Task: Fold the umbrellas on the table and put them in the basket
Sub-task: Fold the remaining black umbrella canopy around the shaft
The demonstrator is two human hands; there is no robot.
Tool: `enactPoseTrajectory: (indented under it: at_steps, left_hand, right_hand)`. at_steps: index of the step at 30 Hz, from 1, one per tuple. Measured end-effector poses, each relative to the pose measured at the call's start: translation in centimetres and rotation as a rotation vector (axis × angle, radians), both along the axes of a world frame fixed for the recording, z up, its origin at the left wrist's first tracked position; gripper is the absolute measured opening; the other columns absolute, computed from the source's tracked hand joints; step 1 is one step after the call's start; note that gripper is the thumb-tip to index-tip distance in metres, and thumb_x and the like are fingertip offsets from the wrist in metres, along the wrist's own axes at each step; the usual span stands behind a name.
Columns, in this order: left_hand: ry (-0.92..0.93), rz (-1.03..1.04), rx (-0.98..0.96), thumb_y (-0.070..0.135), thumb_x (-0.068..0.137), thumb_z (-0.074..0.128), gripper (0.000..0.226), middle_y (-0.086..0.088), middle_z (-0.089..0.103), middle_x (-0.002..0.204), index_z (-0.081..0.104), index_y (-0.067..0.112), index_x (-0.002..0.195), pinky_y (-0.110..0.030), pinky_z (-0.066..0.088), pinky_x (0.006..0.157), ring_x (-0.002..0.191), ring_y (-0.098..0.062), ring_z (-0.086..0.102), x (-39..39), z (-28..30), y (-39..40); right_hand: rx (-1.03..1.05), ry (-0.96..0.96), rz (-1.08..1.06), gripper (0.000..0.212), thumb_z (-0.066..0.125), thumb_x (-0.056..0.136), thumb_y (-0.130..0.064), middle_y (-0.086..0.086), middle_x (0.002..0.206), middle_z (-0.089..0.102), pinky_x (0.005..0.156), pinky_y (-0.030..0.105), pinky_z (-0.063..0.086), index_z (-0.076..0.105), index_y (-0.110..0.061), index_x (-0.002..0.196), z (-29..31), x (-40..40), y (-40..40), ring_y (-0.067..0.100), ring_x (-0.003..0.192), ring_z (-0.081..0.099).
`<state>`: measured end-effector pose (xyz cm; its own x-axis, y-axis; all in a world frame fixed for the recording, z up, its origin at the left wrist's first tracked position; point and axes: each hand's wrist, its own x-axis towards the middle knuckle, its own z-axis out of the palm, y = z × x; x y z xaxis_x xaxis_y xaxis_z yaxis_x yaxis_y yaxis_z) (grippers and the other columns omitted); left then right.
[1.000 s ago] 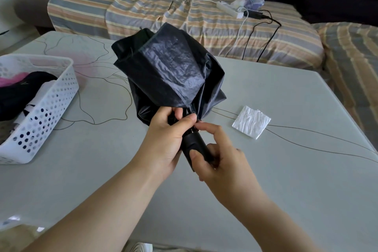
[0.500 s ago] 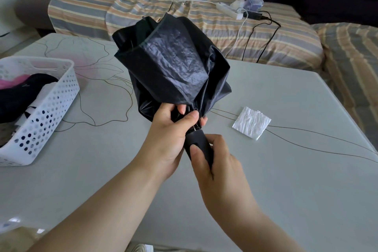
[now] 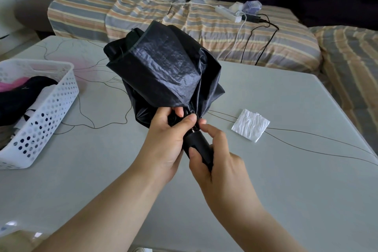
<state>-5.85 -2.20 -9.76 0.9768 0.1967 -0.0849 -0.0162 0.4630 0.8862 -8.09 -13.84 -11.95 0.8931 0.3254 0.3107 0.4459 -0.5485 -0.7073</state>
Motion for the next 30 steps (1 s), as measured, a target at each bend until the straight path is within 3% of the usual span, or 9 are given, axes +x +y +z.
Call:
enactPoseTrajectory:
  at_steps: [4,8,12,16,19,21,23,26,30]
  left_hand:
    - [0.012,-0.006,-0.078,-0.006,0.093,0.049,0.033,-0.015,0.049,0.102,0.036,0.017,0.074,-0.023,0.056,0.068,0.093,-0.025,0.071,0.0,0.2,-0.1]
    - [0.053,-0.013,-0.14,-0.001,0.093,0.051,0.032,-0.014,0.056,0.097,0.038,0.018,0.071,-0.023,0.057,0.065,0.092,-0.025,0.072,-0.3,0.5,0.0]
    - [0.069,-0.005,-0.172,0.001,0.092,0.052,0.031,-0.015,0.058,0.096,0.04,0.018,0.07,-0.029,0.057,0.077,0.085,-0.022,0.072,-0.3,0.7,0.1]
    - [0.057,0.016,-0.123,-0.004,0.092,0.051,0.031,-0.003,0.057,0.07,0.04,0.017,0.071,-0.038,0.056,0.086,0.066,-0.015,0.068,-0.2,0.7,0.3]
    - [0.043,-0.002,-0.059,-0.006,0.092,0.05,0.031,-0.014,0.049,0.086,0.039,0.016,0.072,-0.033,0.057,0.085,0.078,-0.023,0.072,-0.3,0.4,0.3]
    - [0.014,-0.005,-0.035,-0.008,0.091,0.05,0.032,-0.016,0.043,0.092,0.04,0.015,0.072,-0.032,0.057,0.085,0.081,-0.027,0.068,-0.3,0.4,0.2]
    - [-0.008,0.0,-0.062,-0.008,0.092,0.05,0.031,-0.014,0.048,0.079,0.042,0.016,0.072,-0.036,0.055,0.089,0.075,-0.024,0.062,-0.1,0.4,0.0]
    - [0.008,0.011,-0.073,-0.004,0.093,0.049,0.026,0.001,0.057,0.058,0.042,0.015,0.076,-0.044,0.05,0.096,0.067,-0.014,0.066,-0.1,0.4,-0.1]
    - [0.029,0.004,-0.051,-0.001,0.093,0.05,0.026,-0.007,0.058,0.07,0.046,0.018,0.076,-0.043,0.053,0.09,0.084,-0.022,0.065,-0.3,0.3,-0.1]
  right_hand:
    - [0.012,-0.034,0.004,0.041,0.037,0.084,-0.051,-0.021,0.052,0.04,0.044,0.011,0.033,0.034,-0.044,0.124,-0.2,0.2,0.0,0.005,0.049,0.045]
    - [0.057,-0.013,0.002,0.037,0.042,0.083,-0.048,-0.021,0.048,0.041,0.043,0.008,0.03,0.04,-0.042,0.12,-0.2,0.2,0.0,0.003,0.046,0.045]
    - [0.108,0.085,0.037,0.036,0.047,0.082,-0.045,-0.021,0.053,0.05,0.044,0.009,0.03,0.04,-0.048,0.118,-0.1,0.2,0.1,0.008,0.046,0.047]
    - [0.134,0.115,0.054,0.041,0.041,0.078,-0.053,-0.015,0.057,0.053,0.044,0.01,0.031,0.04,-0.05,0.119,-0.2,0.1,0.2,0.009,0.046,0.047]
    - [0.079,0.109,0.066,0.044,0.038,0.079,-0.055,-0.009,0.054,0.051,0.043,0.014,0.03,0.038,-0.044,0.121,-0.3,-0.2,0.1,0.01,0.046,0.047]
    - [0.08,0.108,0.044,0.035,0.047,0.083,-0.051,-0.003,0.057,0.054,0.042,0.015,0.031,0.037,-0.039,0.115,-0.1,-0.4,0.1,0.01,0.048,0.047]
    - [0.141,0.106,-0.01,0.031,0.059,0.088,-0.037,0.001,0.061,0.056,0.042,0.014,0.03,0.034,-0.041,0.105,0.2,-0.4,0.0,0.01,0.047,0.047]
    - [0.166,0.109,-0.049,0.033,0.061,0.085,-0.031,-0.003,0.065,0.057,0.041,0.013,0.03,0.032,-0.039,0.098,0.7,-0.2,0.2,0.01,0.046,0.047]
    - [0.16,0.17,-0.044,0.029,0.062,0.084,-0.03,-0.013,0.055,0.054,0.042,0.012,0.029,0.034,-0.032,0.089,1.1,-0.1,0.4,0.007,0.046,0.047]
